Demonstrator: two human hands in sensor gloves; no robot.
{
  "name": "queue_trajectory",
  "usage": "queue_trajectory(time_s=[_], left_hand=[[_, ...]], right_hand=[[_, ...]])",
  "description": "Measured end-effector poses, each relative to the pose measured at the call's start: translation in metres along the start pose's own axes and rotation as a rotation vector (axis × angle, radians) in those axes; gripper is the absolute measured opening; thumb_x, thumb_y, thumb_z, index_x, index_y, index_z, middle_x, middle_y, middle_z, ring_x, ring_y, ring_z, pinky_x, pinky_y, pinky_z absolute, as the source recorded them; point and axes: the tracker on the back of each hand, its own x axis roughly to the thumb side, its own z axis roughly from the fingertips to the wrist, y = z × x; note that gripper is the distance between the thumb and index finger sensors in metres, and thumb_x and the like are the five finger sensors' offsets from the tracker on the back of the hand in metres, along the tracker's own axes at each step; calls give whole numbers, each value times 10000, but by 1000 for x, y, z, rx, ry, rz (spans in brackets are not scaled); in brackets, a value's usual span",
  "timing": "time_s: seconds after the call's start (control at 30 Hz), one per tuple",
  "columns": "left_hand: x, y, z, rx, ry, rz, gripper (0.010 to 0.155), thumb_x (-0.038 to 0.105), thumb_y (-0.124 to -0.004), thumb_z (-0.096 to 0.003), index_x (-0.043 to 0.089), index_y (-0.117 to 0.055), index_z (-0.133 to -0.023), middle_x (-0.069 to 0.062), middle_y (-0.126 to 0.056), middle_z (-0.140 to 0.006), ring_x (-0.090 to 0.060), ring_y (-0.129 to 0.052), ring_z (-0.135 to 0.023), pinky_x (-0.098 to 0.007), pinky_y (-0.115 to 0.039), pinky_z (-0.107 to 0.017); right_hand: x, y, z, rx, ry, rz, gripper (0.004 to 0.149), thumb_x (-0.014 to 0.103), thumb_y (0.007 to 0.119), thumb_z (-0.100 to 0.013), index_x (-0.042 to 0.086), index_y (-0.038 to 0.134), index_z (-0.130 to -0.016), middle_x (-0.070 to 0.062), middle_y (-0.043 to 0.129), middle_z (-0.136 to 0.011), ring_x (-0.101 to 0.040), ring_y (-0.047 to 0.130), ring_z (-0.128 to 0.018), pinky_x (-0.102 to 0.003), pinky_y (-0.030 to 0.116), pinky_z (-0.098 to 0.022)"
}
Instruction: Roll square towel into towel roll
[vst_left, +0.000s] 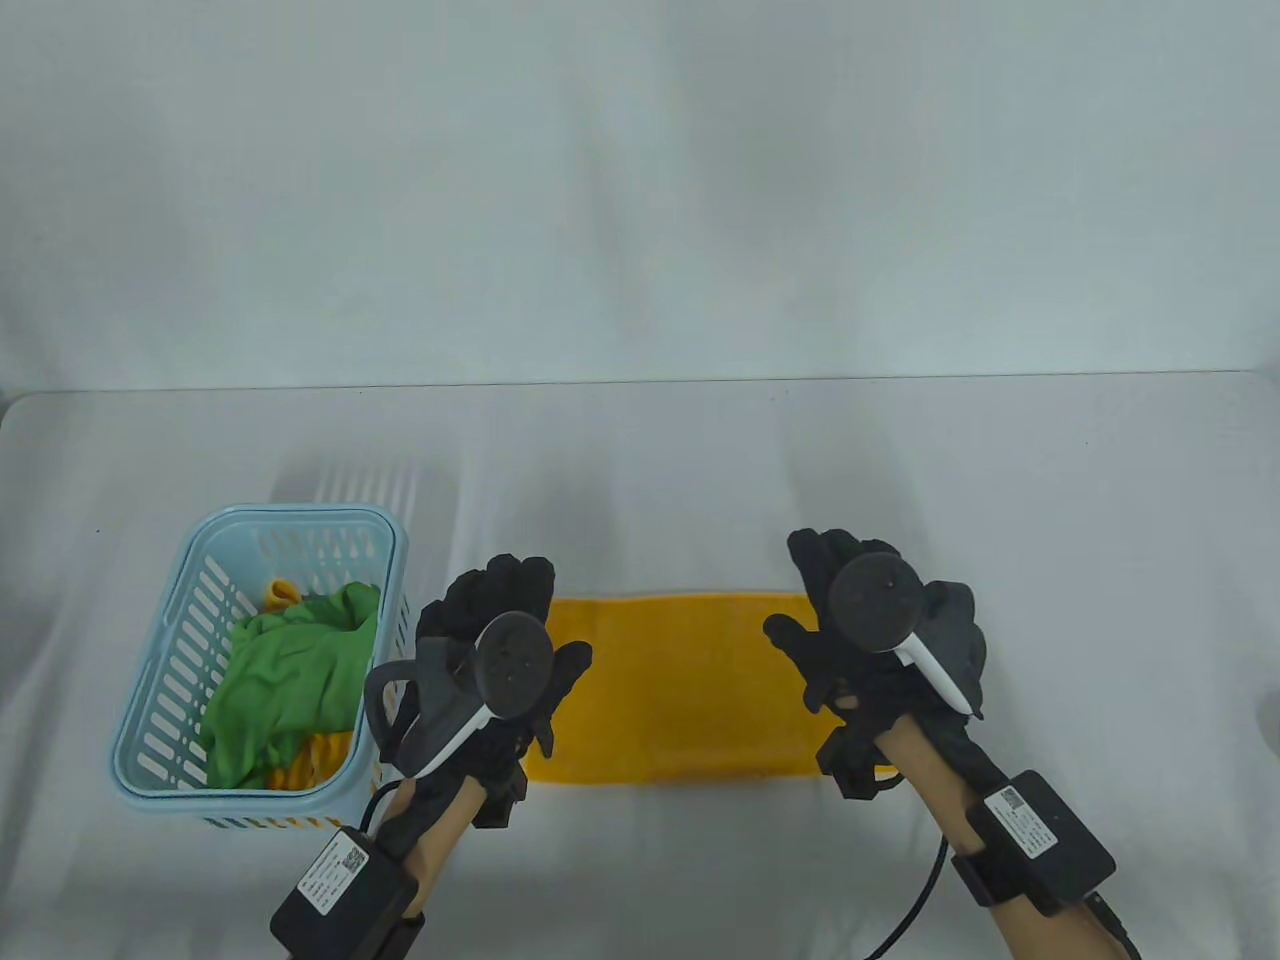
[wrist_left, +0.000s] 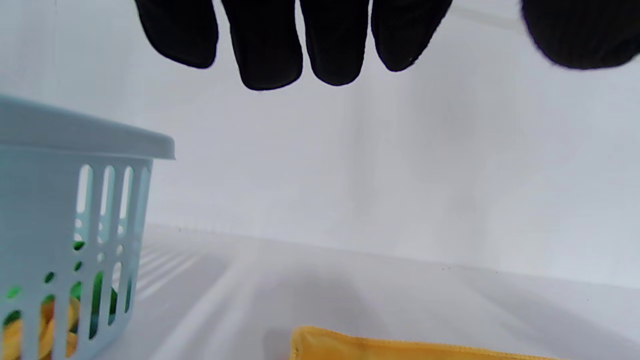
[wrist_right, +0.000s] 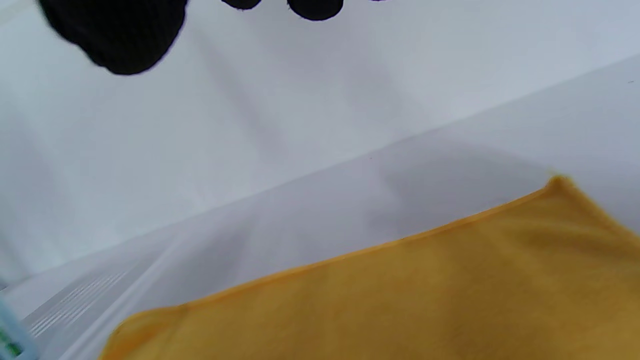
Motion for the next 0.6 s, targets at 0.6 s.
queue_trajectory(time_s=[0.6], left_hand=[[-23, 7, 16, 48, 23, 46, 833, 634, -719, -352, 309, -498, -1087, -37, -548, -1156, -398, -637, -1061, -633, -547, -747]], right_hand=[[102, 144, 19, 366, -288, 121, 761, 581, 717, -349, 403, 350, -991, 70, 424, -1104, -341, 441, -1058, -610, 443, -730]])
